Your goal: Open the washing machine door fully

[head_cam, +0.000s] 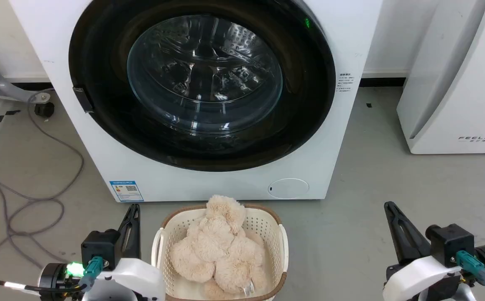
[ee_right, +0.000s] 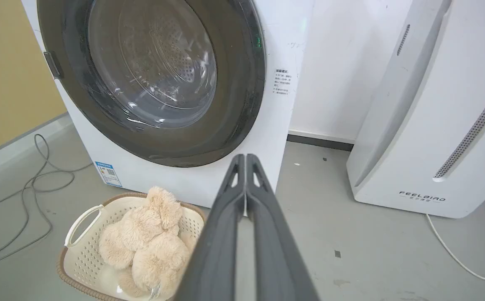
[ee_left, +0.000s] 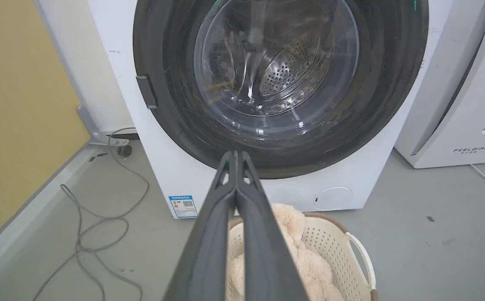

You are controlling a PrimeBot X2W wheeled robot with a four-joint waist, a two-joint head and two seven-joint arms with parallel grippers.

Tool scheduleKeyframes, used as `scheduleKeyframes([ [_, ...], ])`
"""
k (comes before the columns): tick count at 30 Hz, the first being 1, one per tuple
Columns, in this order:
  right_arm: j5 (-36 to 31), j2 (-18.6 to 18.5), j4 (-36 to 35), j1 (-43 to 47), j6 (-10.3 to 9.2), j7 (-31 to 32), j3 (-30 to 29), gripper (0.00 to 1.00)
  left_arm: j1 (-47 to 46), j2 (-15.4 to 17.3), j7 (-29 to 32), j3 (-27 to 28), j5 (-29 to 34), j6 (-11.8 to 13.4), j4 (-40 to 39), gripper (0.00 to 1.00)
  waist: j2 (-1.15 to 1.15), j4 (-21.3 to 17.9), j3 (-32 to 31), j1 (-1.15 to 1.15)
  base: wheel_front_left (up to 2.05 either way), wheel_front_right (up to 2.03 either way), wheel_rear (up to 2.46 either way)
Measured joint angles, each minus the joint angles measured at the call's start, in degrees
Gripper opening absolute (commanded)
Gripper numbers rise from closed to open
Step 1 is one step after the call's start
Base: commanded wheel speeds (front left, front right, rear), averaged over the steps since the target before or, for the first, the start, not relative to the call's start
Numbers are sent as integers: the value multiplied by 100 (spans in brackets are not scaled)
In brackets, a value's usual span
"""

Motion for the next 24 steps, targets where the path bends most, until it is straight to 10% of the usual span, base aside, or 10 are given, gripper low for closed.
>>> scheduleKeyframes([
  [24, 0, 0, 0, 0, 0, 0, -2, 0, 0, 0, 0, 0, 0, 0, 0, 0, 0, 0, 0, 0, 0, 0, 0],
])
